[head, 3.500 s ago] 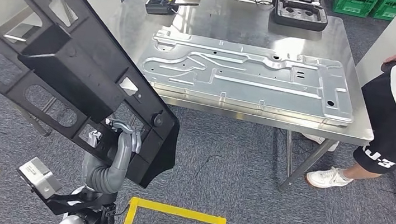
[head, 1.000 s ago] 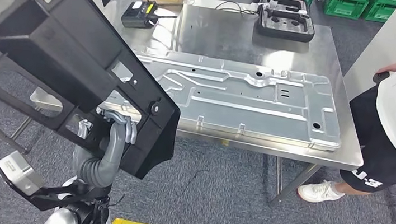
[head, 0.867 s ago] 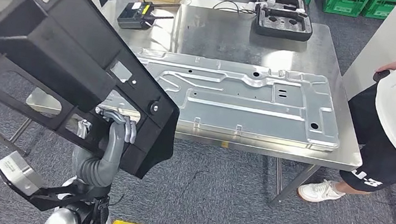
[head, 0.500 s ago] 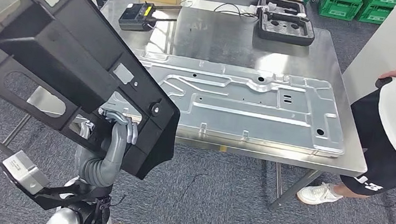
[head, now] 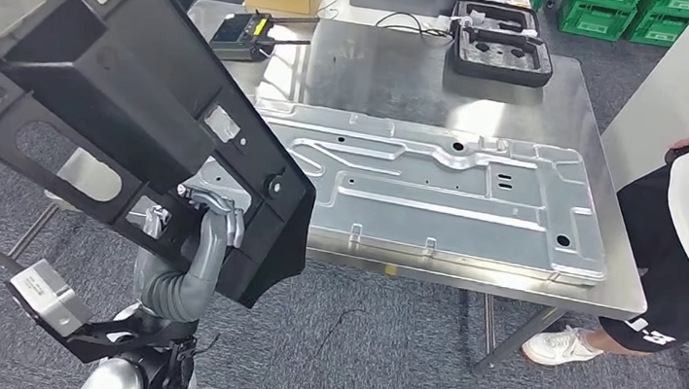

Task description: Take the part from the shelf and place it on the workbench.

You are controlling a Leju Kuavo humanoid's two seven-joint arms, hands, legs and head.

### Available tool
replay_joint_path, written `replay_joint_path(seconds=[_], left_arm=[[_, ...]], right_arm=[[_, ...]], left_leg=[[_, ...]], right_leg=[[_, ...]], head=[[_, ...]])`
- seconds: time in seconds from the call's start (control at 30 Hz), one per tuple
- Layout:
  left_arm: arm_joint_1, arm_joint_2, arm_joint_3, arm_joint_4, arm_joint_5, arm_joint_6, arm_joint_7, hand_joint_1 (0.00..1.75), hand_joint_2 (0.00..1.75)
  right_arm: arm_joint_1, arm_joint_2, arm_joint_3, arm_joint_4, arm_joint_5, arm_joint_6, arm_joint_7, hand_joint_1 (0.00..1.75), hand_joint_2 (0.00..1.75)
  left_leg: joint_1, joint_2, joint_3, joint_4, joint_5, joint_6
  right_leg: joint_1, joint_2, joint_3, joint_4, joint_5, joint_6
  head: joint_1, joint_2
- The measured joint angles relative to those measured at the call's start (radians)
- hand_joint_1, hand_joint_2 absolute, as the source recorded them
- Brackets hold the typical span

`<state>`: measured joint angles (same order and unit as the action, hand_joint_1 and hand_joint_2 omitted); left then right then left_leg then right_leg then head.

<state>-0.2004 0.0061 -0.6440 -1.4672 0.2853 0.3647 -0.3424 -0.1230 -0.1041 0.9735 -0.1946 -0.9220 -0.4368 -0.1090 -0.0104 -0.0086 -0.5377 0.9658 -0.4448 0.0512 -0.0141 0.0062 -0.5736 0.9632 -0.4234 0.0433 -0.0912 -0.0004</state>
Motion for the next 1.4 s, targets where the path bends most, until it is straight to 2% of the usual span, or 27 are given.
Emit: replay_joint_path(seconds=[0.07,0.17,0.2,0.23,0.27,0.33,0.37,0.4,0.43,0.53,0.57,0.6,0.67,0.7,0.73,0.77,0.83,0.87,0.9,0.97,1.03,1.1,1.2,1.23,1.27,1.33,1.4], left_arm=[[-0.004,-0.001,0.000,0.000,-0.001,0.000,0.002,1.75,1.75],[-0.005,-0.001,-0.001,0.000,-0.003,0.000,0.004,1.75,1.75],[-0.005,-0.001,-0.002,0.000,-0.003,-0.001,0.004,1.75,1.75],[-0.004,-0.001,-0.002,0.000,-0.003,-0.001,0.004,1.75,1.75],[-0.004,-0.001,-0.002,0.000,-0.003,-0.001,0.004,1.75,1.75],[-0.005,-0.001,-0.003,0.000,-0.003,-0.001,0.003,1.75,1.75],[-0.007,-0.001,-0.003,0.000,-0.003,-0.002,0.002,1.75,1.75],[-0.007,-0.002,-0.004,0.000,-0.003,-0.002,0.002,1.75,1.75],[-0.008,-0.002,-0.004,0.000,-0.003,-0.002,0.001,1.75,1.75],[-0.009,-0.004,-0.004,0.000,-0.003,-0.001,0.000,1.75,1.75],[-0.010,-0.005,-0.004,0.000,-0.003,-0.001,-0.001,1.75,1.75],[-0.010,-0.005,-0.004,0.000,-0.003,-0.001,-0.002,1.75,1.75],[-0.010,-0.006,-0.004,0.000,-0.003,-0.001,-0.002,1.75,1.75],[-0.008,-0.006,-0.004,0.000,-0.003,-0.001,-0.002,1.75,1.75],[-0.008,-0.006,-0.004,0.000,-0.003,-0.001,-0.002,1.75,1.75],[-0.007,-0.006,-0.004,0.000,-0.004,0.000,-0.002,1.75,1.75],[-0.006,-0.006,-0.004,0.000,-0.005,0.000,-0.003,1.75,1.75],[-0.006,-0.006,-0.004,0.000,-0.006,0.000,-0.003,1.75,1.75],[-0.005,-0.006,-0.004,0.000,-0.007,0.001,-0.003,1.75,1.75],[-0.003,-0.006,-0.005,0.000,-0.009,0.002,-0.004,1.75,1.75],[-0.002,-0.006,-0.005,-0.002,-0.014,0.004,-0.005,1.75,1.75],[0.000,-0.006,-0.005,-0.005,-0.021,0.006,-0.005,1.75,1.75],[0.009,-0.005,-0.005,-0.006,-0.031,0.009,0.002,1.75,1.75],[0.013,-0.005,-0.005,-0.006,-0.033,0.010,0.005,1.75,1.75],[0.015,-0.005,-0.005,-0.006,-0.035,0.010,0.005,1.75,1.75],[0.016,-0.005,-0.006,-0.006,-0.041,0.010,0.005,1.75,1.75],[0.016,-0.004,-0.006,-0.007,-0.049,0.006,0.005,1.75,1.75]], right_arm=[[0.000,0.001,0.000,0.000,0.000,0.000,0.001,0.00,0.00],[0.001,0.000,0.000,0.000,0.001,-0.001,0.003,0.00,0.00],[0.001,0.000,0.000,0.000,0.001,-0.002,0.004,0.00,0.00],[0.002,0.001,0.000,0.000,0.001,-0.002,0.004,0.00,0.00],[0.002,0.001,0.000,0.000,0.001,-0.002,0.004,0.00,0.00],[0.003,0.001,0.000,0.000,0.002,-0.002,0.002,0.00,0.00],[0.002,0.000,0.000,0.000,0.003,-0.002,0.001,0.00,0.00],[0.001,0.000,0.000,0.000,0.005,-0.002,0.000,0.00,0.00],[0.000,-0.001,0.000,0.000,0.006,-0.002,-0.001,0.00,0.00],[-0.001,-0.002,0.000,0.000,0.009,-0.002,-0.004,0.00,0.00],[-0.001,-0.002,0.000,0.000,0.009,-0.002,-0.005,0.00,0.00],[-0.001,-0.002,0.000,0.000,0.010,-0.002,-0.006,0.00,0.00],[0.000,-0.002,0.000,0.000,0.010,-0.002,-0.007,0.00,0.00],[0.001,-0.002,0.000,0.000,0.010,-0.002,-0.007,0.00,0.00],[0.003,-0.002,0.000,0.000,0.011,-0.002,-0.007,0.00,0.00],[0.004,-0.002,0.000,0.000,0.011,-0.002,-0.007,0.00,0.00],[0.005,-0.004,0.000,0.000,0.012,-0.002,-0.007,0.00,0.00],[0.005,-0.005,0.000,0.000,0.012,-0.002,-0.006,0.00,0.00],[0.004,-0.007,0.000,0.000,0.012,-0.001,-0.006,0.00,0.00],[0.003,-0.009,0.000,0.000,0.012,0.000,-0.005,0.00,0.00],[0.003,-0.008,0.000,0.000,0.012,0.000,-0.004,0.00,0.00],[0.004,-0.008,0.000,0.000,0.012,0.000,-0.003,0.00,0.00],[0.003,-0.009,0.000,0.000,0.012,-0.002,-0.002,0.00,0.00],[0.004,-0.008,0.000,0.000,0.012,-0.003,-0.002,0.00,0.00],[0.004,-0.008,0.000,0.000,0.012,-0.003,-0.002,0.00,0.00],[0.006,-0.006,0.000,0.000,0.012,-0.003,-0.002,0.00,0.00],[0.004,-0.004,0.000,0.000,0.013,-0.003,-0.001,0.00,0.00]], left_leg=[[0.004,0.001,-0.022,0.050,-0.030,-0.014],[0.015,0.002,-0.125,0.251,-0.111,-0.033],[0.018,0.002,-0.153,0.298,-0.119,-0.037],[0.021,0.002,-0.163,0.306,-0.107,-0.040],[0.024,0.002,-0.152,0.272,-0.077,-0.042],[0.027,0.003,-0.089,0.127,-0.002,-0.045],[0.026,0.002,-0.061,0.066,0.019,-0.042],[0.025,0.001,-0.044,0.027,0.027,-0.036],[0.023,0.000,-0.038,0.015,0.021,-0.028],[0.022,-0.001,-0.026,0.008,0.013,0.000],[0.022,-0.001,-0.018,0.007,0.011,0.008],[0.021,0.000,-0.010,0.006,0.007,0.015],[0.014,0.002,0.000,0.005,-0.002,0.027],[0.010,0.002,0.006,0.006,-0.008,0.031],[0.006,0.000,0.013,0.006,-0.014,0.033],[0.002,-0.002,0.022,0.005,-0.021,0.034],[-0.001,-0.004,0.042,0.004,-0.037,0.033],[-0.003,-0.005,0.051,0.004,-0.044,0.031],[-0.004,-0.004,0.055,0.003,-0.051,0.027],[-0.006,-0.003,0.063,0.005,-0.056,0.017],[-0.007,-0.002,0.067,0.019,-0.063,0.007],[-0.005,-0.001,0.031,0.090,-0.086,-0.004],[0.010,0.000,-0.091,0.275,-0.149,-0.023],[0.014,0.000,-0.116,0.298,-0.151,-0.027],[0.017,0.000,-0.122,0.280,-0.129,-0.031],[0.022,0.001,-0.089,0.154,-0.035,-0.036],[0.020,0.002,-0.056,0.046,0.016,-0.033]], right_leg=[[-0.004,-0.001,0.004,-0.004,-0.001,-0.010],[-0.007,0.000,0.009,-0.005,-0.008,-0.018],[-0.008,0.000,0.012,-0.005,-0.011,-0.017],[-0.009,0.001,0.016,-0.004,-0.015,-0.015],[-0.011,0.002,0.023,-0.004,-0.020,-0.012],[-0.014,0.004,0.038,-0.005,-0.031,0.000],[-0.014,0.005,0.042,-0.004,-0.037,0.007],[-0.013,0.006,0.045,-0.006,-0.041,0.014],[-0.011,0.006,0.046,-0.005,-0.041,0.021],[-0.013,0.003,0.049,0.009,-0.046,0.034],[-0.014,0.002,0.036,0.039,-0.060,0.035],[-0.013,0.000,0.009,0.092,-0.081,0.036],[-0.010,-0.001,-0.077,0.235,-0.131,0.036],[-0.009,-0.001,-0.117,0.288,-0.143,0.035],[-0.007,-0.001,-0.141,0.306,-0.135,0.031],[-0.004,-0.001,-0.144,0.283,-0.107,0.025],[0.006,-0.001,-0.102,0.147,-0.014,0.007],[0.012,-0.002,-0.080,0.084,0.010,0.000],[0.018,-0.003,-0.064,0.042,0.020,-0.006],[0.024,-0.003,-0.054,0.020,0.011,-0.015],[0.016,-0.002,-0.038,0.011,0.018,-0.025],[0.009,-0.004,-0.021,0.006,0.014,-0.032],[0.007,-0.001,-0.008,0.005,-0.002,-0.034],[0.006,0.000,-0.001,0.005,-0.008,-0.032],[0.004,0.001,0.009,0.005,-0.014,-0.029],[-0.001,0.002,0.032,0.005,-0.029,-0.020],[-0.002,0.003,0.045,0.005,-0.040,-0.010]], head=[[-0.002,0.000],[-0.005,0.000],[-0.006,0.000],[-0.006,0.000],[-0.006,0.000],[-0.006,0.000],[-0.006,0.000],[-0.005,0.000],[-0.005,0.000],[-0.003,0.000],[-0.002,0.000],[-0.001,0.000],[0.001,0.000],[0.001,0.000],[0.001,0.000],[0.001,0.000],[0.001,0.000],[0.001,0.000],[0.001,0.000],[0.001,0.000],[0.001,0.000],[-0.004,0.000],[-0.008,0.000],[-0.008,0.000],[-0.008,0.000],[-0.008,0.000],[-0.008,0.000]])
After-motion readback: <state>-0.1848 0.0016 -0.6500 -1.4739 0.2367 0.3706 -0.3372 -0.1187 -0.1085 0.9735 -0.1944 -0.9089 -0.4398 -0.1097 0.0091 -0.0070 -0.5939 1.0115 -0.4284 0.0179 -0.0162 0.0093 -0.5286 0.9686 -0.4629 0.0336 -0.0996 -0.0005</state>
